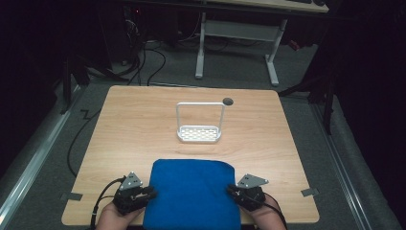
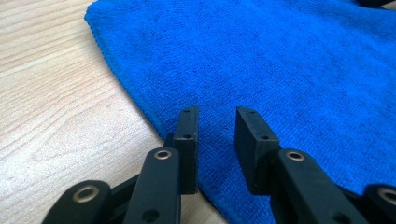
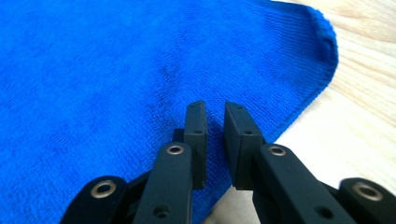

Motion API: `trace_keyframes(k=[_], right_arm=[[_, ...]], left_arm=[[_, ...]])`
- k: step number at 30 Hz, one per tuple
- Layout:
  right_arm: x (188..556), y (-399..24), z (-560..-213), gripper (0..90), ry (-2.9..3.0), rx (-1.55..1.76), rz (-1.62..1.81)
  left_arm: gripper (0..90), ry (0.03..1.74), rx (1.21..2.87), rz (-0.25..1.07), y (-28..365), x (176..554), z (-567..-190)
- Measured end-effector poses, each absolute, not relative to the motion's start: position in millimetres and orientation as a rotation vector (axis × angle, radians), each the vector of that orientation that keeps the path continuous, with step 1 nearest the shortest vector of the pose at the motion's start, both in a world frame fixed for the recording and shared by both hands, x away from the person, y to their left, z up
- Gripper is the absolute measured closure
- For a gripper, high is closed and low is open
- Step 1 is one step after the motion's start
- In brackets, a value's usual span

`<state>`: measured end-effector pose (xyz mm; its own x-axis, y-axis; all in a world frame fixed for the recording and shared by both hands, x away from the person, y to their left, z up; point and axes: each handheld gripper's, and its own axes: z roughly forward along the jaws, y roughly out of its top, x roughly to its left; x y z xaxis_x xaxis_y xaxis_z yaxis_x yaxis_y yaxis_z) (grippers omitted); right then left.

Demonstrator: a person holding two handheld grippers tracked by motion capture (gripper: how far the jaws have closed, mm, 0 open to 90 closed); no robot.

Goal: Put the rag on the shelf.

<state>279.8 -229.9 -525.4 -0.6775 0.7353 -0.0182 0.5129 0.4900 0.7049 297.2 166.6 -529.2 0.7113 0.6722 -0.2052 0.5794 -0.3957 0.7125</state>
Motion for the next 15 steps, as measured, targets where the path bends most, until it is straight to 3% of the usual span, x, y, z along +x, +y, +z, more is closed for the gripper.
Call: trace_keyframes(k=[3,7,15], right_arm=[[277.0,-229.0,-523.3,76.5,2.422,1.023,0.999],[281.4,-233.8,-522.1,73.5,2.381,1.054,1.037],[287.4,-245.2,-523.8,69.7,2.324,1.11,1.042]], left_arm=[[68.3,0.976,2.078,0.122,168.4,299.7,-528.6],[62.0,0.996,2.011,0.198,172.5,307.7,-524.1],[53.1,1.093,1.964,0.254,166.1,352.3,-527.1]])
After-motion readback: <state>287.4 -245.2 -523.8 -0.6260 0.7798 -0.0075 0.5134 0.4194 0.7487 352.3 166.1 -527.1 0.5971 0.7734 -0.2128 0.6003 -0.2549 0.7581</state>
